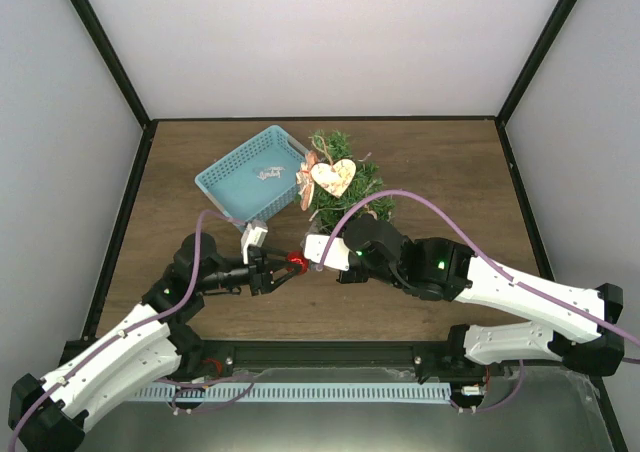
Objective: Decorate the small christmas tree
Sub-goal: Hang the decoration item on the Christmas tree.
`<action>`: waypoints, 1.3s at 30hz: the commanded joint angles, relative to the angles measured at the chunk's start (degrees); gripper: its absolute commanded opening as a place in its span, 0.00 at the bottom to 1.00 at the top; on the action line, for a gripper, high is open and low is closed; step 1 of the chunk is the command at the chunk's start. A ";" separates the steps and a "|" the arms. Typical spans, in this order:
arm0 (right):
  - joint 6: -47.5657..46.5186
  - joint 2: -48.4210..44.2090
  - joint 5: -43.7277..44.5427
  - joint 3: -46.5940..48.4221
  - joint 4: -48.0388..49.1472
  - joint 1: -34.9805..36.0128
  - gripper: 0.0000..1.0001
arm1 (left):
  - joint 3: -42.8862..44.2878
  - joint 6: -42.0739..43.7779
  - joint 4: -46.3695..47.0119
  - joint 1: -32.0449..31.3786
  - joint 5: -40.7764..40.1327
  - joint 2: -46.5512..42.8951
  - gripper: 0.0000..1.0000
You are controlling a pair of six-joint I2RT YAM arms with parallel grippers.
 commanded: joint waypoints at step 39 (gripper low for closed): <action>-5.69 0.25 2.21 -1.19 0.03 0.24 0.01 | 1.67 6.71 3.33 -2.06 -4.60 3.98 0.38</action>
